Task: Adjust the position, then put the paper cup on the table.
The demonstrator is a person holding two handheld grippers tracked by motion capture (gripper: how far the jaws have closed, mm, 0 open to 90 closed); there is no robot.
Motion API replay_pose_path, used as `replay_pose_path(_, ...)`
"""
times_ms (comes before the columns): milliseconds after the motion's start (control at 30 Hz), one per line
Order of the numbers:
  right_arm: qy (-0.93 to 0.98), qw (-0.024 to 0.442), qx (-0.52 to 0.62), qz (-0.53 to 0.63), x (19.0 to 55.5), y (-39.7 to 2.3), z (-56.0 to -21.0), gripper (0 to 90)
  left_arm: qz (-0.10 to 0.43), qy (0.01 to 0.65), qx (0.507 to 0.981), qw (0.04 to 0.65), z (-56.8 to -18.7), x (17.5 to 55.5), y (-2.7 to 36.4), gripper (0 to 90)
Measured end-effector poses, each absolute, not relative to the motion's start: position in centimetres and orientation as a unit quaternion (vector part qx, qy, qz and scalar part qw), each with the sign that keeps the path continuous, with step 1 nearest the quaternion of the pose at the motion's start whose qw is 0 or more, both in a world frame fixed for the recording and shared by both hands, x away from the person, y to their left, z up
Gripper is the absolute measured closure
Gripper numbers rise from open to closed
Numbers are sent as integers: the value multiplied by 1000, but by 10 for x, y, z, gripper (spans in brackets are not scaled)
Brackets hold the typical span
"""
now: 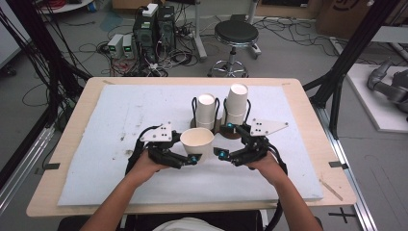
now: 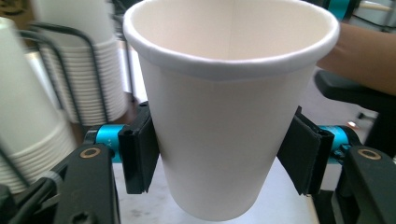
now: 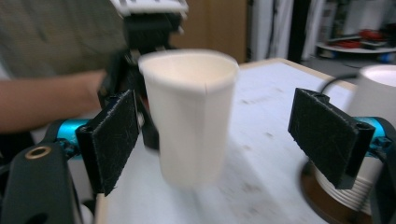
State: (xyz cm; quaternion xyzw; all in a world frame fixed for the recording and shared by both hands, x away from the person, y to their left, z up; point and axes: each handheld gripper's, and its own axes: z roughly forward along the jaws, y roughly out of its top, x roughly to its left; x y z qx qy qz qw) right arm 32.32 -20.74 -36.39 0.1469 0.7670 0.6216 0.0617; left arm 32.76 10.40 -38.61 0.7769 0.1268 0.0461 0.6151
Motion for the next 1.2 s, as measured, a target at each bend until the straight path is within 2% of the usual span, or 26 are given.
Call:
replay_pose_path(200, 787, 133, 164, 579, 320, -230, -367, 169, 77, 159, 764, 621, -383, 331, 125, 359)
replay_pose_path(567, 760, 195, 242, 571, 320, -280, -374, 169, 109, 214, 746, 621, -390, 337, 154, 358)
replay_pose_path(1200, 747, 194, 270, 575, 324, -295, -379, 169, 148, 268, 725, 617, -392, 340, 177, 351)
